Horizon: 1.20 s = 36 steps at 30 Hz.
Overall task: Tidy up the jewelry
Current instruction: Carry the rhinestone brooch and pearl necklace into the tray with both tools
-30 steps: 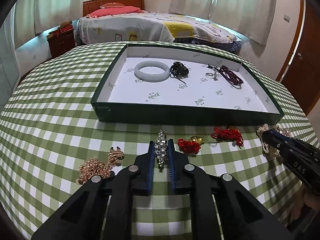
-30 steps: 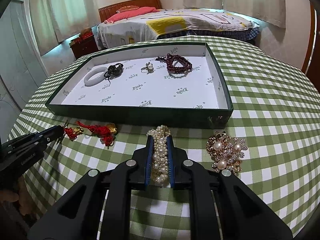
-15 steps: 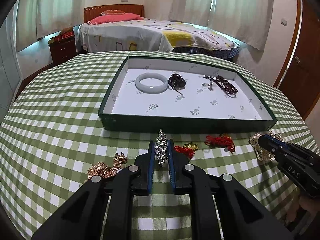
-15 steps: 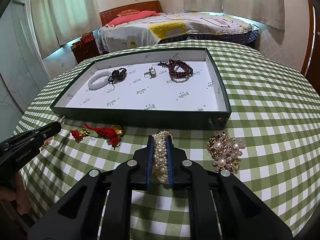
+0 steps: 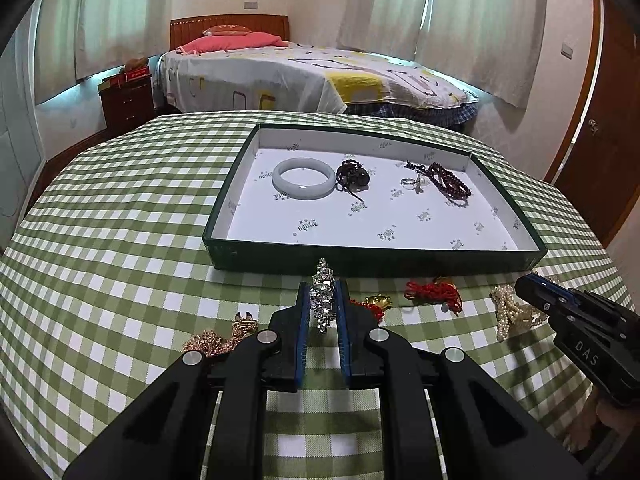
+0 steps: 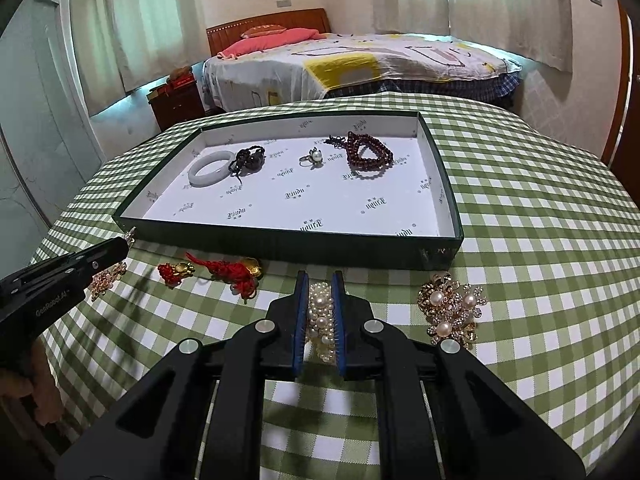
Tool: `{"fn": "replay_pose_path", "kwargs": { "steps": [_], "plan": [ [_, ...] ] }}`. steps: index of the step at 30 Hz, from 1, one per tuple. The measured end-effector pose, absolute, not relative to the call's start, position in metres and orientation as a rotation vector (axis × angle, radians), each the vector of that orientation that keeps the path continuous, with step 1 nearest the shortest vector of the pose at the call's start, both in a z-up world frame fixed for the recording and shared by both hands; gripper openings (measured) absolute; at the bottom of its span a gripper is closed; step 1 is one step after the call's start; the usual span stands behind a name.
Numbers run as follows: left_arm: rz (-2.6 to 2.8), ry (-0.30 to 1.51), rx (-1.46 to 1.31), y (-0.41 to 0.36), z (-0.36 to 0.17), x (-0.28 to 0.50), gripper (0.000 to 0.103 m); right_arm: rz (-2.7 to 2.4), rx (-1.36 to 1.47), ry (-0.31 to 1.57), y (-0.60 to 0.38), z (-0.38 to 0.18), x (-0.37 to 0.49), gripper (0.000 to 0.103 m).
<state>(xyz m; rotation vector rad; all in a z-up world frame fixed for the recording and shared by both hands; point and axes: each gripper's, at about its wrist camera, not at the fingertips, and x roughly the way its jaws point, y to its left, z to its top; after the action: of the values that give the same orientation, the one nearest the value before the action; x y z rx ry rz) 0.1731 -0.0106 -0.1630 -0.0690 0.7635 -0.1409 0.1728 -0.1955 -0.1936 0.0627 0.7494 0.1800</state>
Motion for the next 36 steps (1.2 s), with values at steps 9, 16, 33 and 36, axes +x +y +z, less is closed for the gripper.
{"fn": "replay_pose_path", "kwargs": {
  "steps": [9, 16, 33, 36],
  "plan": [
    [-0.141, 0.757, -0.071, -0.011, -0.16, 0.174, 0.013, 0.187, 0.053, 0.725, -0.193, -0.183, 0.171, 0.012],
    [-0.14, 0.738, -0.076, -0.011, -0.153, 0.176, 0.013, 0.195, 0.056, 0.707, -0.192, -0.174, 0.168, 0.012],
    [-0.157, 0.684, -0.092, -0.013, -0.13, 0.176, 0.013, 0.213, 0.069, 0.628, -0.192, -0.137, 0.162, 0.012],
    [-0.159, 0.675, -0.095, -0.013, -0.126, 0.176, 0.013, 0.214, 0.072, 0.613, -0.193, -0.131, 0.162, 0.012]
  ]
}}
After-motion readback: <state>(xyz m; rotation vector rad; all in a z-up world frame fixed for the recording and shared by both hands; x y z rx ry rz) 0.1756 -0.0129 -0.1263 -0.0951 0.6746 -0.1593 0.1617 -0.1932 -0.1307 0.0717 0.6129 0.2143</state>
